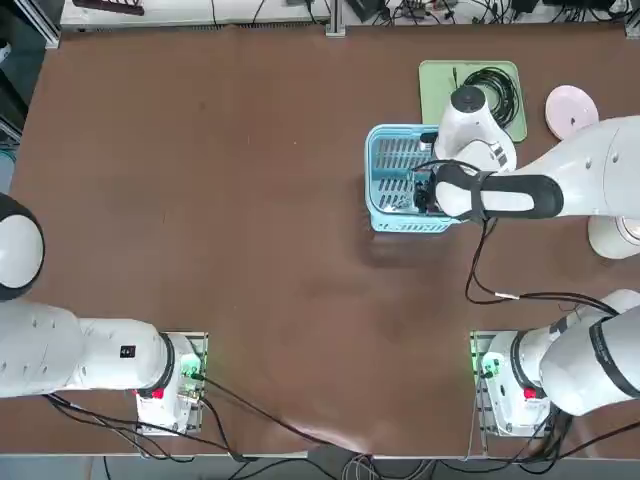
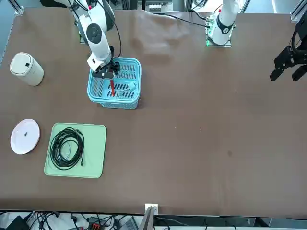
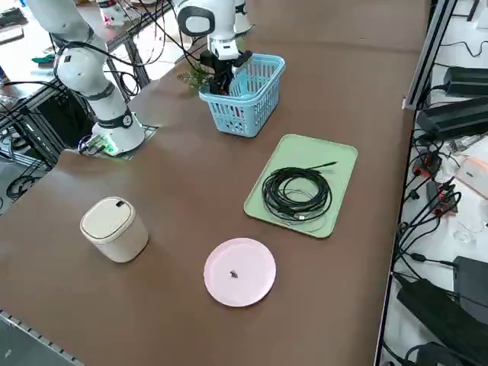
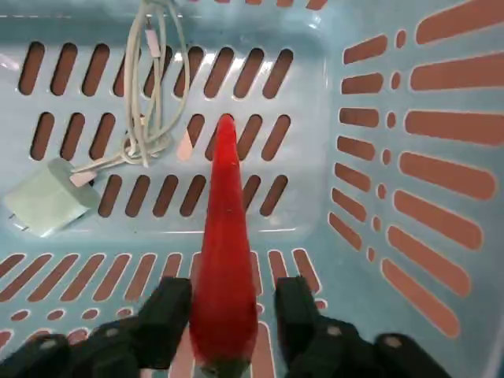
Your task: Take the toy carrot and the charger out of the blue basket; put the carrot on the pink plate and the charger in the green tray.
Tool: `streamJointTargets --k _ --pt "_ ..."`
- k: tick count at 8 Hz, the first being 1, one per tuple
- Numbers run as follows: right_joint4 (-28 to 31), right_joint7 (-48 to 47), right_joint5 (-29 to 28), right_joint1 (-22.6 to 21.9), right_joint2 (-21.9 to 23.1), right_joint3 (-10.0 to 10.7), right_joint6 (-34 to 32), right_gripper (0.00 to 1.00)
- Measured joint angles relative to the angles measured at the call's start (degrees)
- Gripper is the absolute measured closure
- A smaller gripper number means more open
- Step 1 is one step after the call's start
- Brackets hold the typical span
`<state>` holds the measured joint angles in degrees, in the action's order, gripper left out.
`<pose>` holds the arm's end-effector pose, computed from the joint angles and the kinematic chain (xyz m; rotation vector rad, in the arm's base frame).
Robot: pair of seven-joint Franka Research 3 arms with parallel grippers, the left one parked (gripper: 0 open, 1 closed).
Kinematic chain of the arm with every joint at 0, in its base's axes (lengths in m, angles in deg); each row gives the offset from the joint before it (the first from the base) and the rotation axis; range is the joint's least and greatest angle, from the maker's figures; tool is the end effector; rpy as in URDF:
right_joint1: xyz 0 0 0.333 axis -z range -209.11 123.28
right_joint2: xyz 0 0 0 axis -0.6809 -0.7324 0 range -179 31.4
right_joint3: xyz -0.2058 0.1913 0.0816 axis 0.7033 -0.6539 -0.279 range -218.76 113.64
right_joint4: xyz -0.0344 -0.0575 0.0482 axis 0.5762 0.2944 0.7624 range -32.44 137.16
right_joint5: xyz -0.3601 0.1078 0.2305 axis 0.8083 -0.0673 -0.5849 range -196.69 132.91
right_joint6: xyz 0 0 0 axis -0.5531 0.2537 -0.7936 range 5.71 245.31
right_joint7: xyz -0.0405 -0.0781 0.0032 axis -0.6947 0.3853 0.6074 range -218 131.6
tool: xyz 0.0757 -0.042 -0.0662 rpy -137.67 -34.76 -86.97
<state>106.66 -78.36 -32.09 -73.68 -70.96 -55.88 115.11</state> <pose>0.3861 0.2608 0.2127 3.0525 -0.0329 -0.1830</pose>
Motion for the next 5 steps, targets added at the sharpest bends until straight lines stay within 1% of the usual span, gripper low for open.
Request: streamJointTargets --k 1,4,5 --pt "-0.02 -0.03 0.00 -0.02 0.06 0.00 0.00 0.59" --pt "-0.82 -0.03 0.03 -0.03 0.23 0.12 0.04 0.59" --pt "-1.97 -0.02 0.06 -0.03 0.41 0.14 -0.77 0.59"
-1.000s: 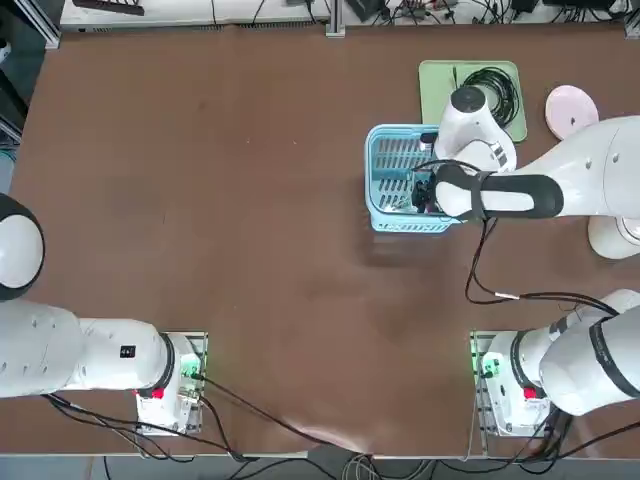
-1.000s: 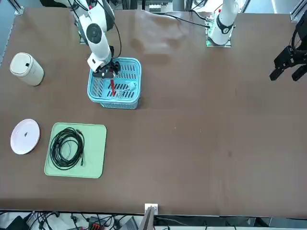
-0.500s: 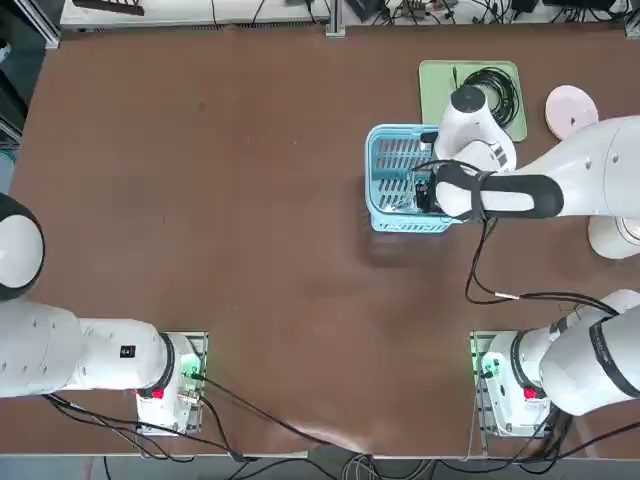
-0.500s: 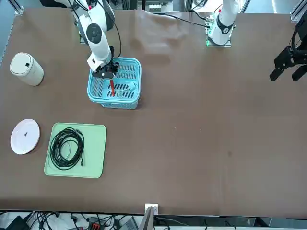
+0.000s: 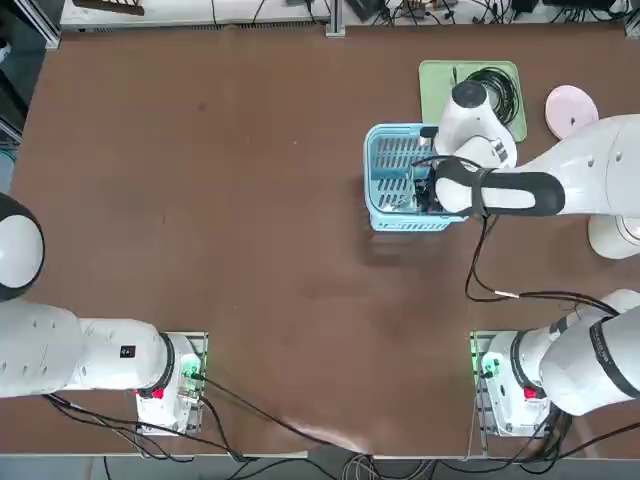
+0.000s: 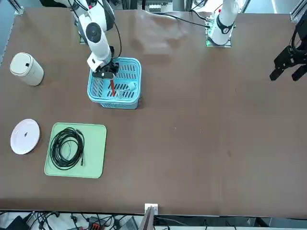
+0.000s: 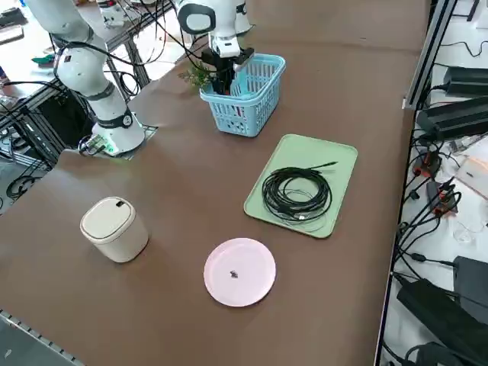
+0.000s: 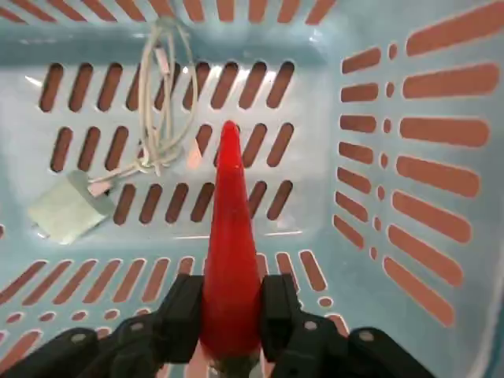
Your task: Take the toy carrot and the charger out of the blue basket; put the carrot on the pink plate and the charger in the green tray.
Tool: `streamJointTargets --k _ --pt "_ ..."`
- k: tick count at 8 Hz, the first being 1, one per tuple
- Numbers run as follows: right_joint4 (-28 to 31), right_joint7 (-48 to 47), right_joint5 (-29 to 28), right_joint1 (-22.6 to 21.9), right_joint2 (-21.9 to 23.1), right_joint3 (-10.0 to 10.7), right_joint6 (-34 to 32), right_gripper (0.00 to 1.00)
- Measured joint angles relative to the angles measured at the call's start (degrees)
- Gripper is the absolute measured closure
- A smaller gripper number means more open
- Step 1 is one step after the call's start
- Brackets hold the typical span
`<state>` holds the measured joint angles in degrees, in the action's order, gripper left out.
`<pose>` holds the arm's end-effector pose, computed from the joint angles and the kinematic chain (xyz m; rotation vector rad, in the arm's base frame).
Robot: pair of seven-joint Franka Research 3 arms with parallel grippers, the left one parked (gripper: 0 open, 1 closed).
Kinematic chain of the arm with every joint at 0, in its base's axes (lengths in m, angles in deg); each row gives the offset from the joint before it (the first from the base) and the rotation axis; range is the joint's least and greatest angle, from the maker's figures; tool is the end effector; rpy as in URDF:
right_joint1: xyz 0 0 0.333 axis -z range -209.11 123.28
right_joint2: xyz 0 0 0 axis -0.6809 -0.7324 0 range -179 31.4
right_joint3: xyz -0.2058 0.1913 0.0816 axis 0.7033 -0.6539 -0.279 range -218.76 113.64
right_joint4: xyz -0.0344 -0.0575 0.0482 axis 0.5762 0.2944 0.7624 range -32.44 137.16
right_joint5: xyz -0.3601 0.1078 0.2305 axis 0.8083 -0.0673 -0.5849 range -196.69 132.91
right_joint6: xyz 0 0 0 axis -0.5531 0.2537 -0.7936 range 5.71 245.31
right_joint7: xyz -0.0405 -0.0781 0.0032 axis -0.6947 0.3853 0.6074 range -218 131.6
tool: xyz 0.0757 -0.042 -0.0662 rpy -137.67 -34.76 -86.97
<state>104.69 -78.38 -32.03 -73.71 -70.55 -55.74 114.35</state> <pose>0.3976 0.2674 0.2290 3.0698 -0.0353 -0.1475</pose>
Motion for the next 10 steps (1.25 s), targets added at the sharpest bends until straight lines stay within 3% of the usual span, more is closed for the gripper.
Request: streamJointTargets --k 1,4,6,8,10 --pt "-2.82 0.00 0.01 0.00 0.50 0.01 -4.06 0.59" --pt "-18.45 -0.35 0.02 0.40 1.92 0.71 -25.02 0.59" --pt "-25.97 -0.05 0.38 1.97 2.06 1.01 -34.36 0.59" --pt "-33.10 5.83 1.85 7.57 2.33 1.20 -43.02 0.59" --pt "-35.86 16.40 4.19 17.58 2.52 1.72 -44.61 0.59"
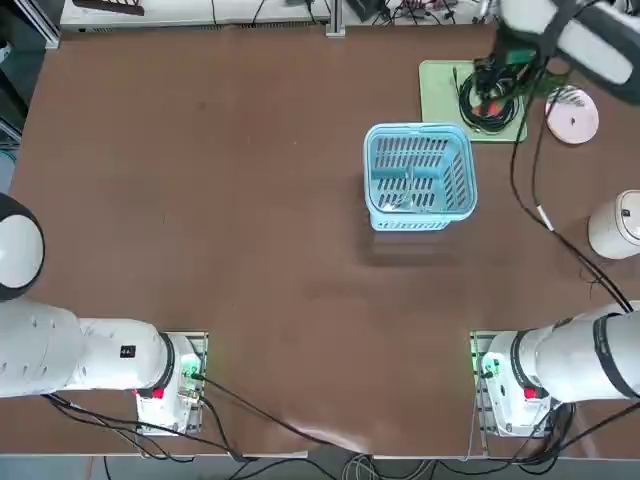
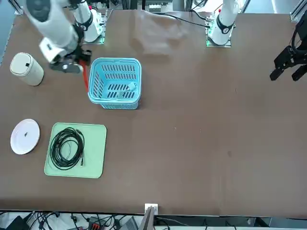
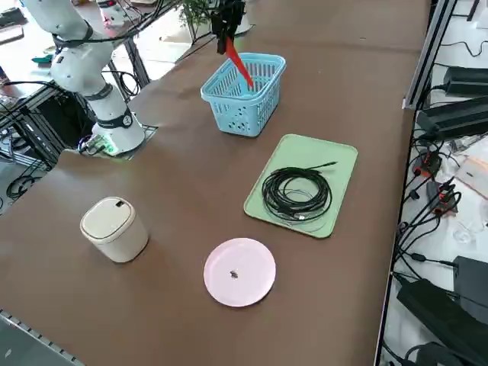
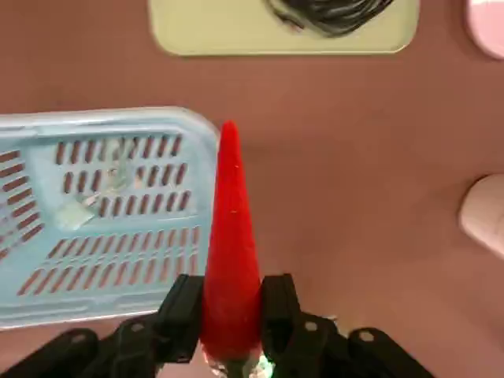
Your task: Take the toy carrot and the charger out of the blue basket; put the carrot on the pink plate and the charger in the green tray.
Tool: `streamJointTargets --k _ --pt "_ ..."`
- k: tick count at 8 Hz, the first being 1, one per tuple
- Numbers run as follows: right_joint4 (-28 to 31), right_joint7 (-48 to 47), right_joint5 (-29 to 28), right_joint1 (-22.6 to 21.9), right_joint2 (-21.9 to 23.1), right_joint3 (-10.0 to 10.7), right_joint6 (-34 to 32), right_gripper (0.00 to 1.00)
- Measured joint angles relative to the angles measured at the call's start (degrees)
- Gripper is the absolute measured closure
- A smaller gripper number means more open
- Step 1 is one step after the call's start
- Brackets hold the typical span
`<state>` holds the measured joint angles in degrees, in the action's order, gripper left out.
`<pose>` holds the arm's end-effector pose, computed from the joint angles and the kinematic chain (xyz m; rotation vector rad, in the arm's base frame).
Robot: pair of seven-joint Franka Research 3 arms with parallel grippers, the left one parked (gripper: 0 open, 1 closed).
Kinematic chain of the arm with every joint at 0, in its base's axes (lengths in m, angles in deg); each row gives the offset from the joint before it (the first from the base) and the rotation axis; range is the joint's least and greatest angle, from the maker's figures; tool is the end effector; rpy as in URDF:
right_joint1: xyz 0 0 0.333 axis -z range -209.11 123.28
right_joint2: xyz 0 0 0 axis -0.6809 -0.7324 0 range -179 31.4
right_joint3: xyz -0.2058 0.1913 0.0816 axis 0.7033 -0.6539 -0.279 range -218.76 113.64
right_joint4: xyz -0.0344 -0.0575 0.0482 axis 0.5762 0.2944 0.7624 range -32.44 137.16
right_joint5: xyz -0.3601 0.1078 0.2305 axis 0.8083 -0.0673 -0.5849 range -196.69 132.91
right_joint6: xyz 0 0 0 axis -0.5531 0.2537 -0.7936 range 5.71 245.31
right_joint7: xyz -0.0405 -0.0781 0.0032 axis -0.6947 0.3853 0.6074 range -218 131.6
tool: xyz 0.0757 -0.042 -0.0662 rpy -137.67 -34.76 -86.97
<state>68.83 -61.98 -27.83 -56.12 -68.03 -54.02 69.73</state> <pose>0.5387 0.1332 0.4959 2.9904 -0.0973 -0.2943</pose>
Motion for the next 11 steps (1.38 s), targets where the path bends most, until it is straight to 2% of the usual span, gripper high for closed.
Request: streamJointTargets --k 2,5,7,8,11 --pt "-0.57 10.99 4.98 10.30 -0.61 0.32 2.41 0.59" --pt "-0.60 25.87 6.01 22.70 -6.33 0.30 15.04 0.59" --pt "-1.68 35.82 6.02 30.28 -13.53 0.31 25.07 0.59" --pt "-4.37 39.69 6.01 33.12 -18.23 0.30 27.76 0.59" --pt "-18.22 45.43 5.44 36.11 -33.57 0.06 29.52 0.59"
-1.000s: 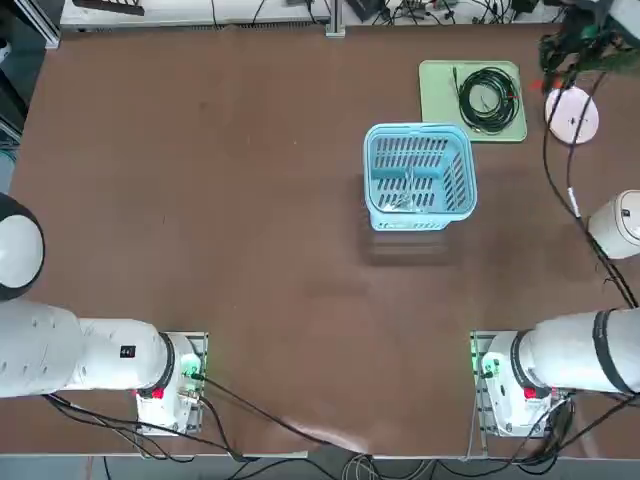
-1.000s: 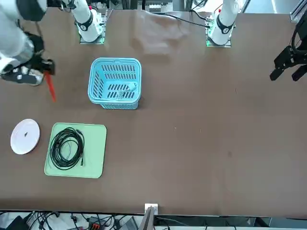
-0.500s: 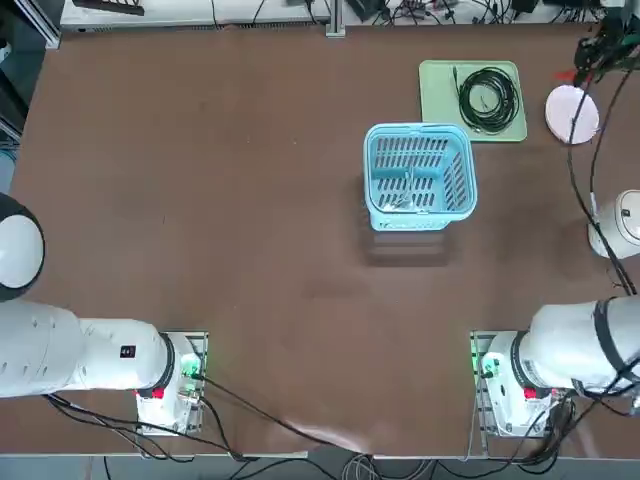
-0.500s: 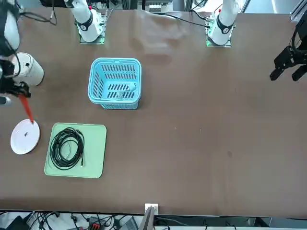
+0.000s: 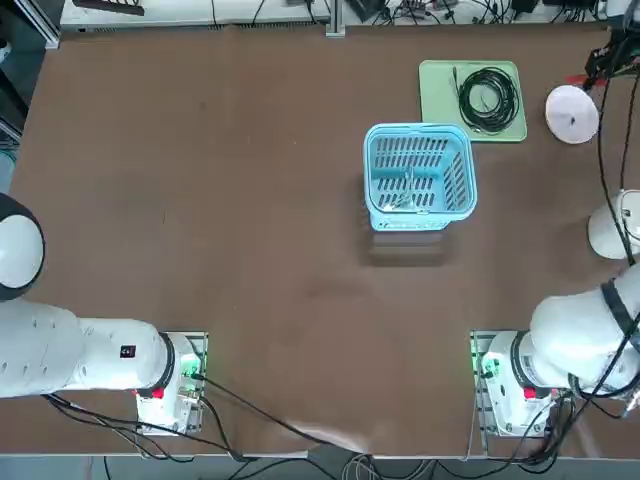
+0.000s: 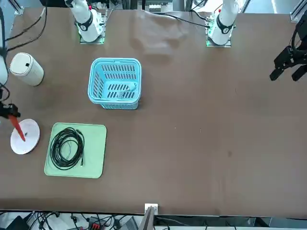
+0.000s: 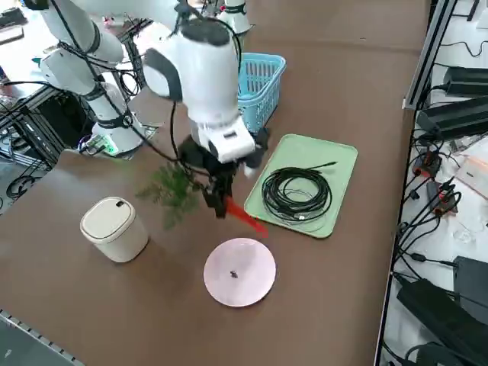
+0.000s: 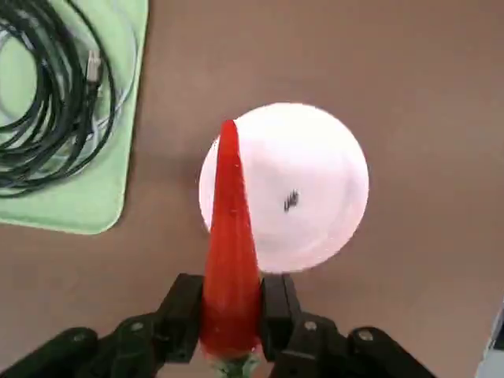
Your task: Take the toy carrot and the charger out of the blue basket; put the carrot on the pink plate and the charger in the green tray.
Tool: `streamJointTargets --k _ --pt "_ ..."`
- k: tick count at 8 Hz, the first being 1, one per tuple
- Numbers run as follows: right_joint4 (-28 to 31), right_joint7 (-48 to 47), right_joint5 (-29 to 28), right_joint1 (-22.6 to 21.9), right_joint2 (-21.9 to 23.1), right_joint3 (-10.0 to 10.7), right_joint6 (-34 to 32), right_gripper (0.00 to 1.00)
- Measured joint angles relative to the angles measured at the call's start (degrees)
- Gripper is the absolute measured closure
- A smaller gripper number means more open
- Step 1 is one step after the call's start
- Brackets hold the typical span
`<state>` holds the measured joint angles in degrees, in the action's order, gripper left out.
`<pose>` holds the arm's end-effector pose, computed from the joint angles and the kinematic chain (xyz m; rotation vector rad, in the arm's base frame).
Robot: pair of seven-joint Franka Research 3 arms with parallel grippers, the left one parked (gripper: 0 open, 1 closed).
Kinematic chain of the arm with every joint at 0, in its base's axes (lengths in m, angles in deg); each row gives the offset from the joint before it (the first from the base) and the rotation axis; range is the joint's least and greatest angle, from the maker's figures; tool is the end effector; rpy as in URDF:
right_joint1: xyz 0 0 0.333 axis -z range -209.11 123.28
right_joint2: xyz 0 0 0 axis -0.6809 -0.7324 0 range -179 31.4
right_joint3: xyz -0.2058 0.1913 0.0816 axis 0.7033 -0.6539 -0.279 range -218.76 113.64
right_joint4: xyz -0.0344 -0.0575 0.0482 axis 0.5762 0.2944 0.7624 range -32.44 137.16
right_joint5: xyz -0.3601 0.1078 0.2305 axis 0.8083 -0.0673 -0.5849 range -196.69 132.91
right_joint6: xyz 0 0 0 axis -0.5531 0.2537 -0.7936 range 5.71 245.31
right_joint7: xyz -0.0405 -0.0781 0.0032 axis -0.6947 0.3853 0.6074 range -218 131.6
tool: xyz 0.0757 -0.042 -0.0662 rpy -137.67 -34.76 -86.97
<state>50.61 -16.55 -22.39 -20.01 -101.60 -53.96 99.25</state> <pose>0.6681 -0.2748 0.3197 2.9991 0.2485 -0.0539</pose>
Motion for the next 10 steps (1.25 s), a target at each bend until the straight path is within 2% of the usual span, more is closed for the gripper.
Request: streamJointTargets --k 2,5,10 --pt "-4.86 1.18 -1.12 -0.02 -5.56 -0.67 2.60 0.59" --pt "-5.40 5.17 -1.77 1.10 -7.97 -0.76 7.67 0.59" --pt "-5.45 8.46 -3.85 2.58 -10.53 -0.76 9.98 0.57"
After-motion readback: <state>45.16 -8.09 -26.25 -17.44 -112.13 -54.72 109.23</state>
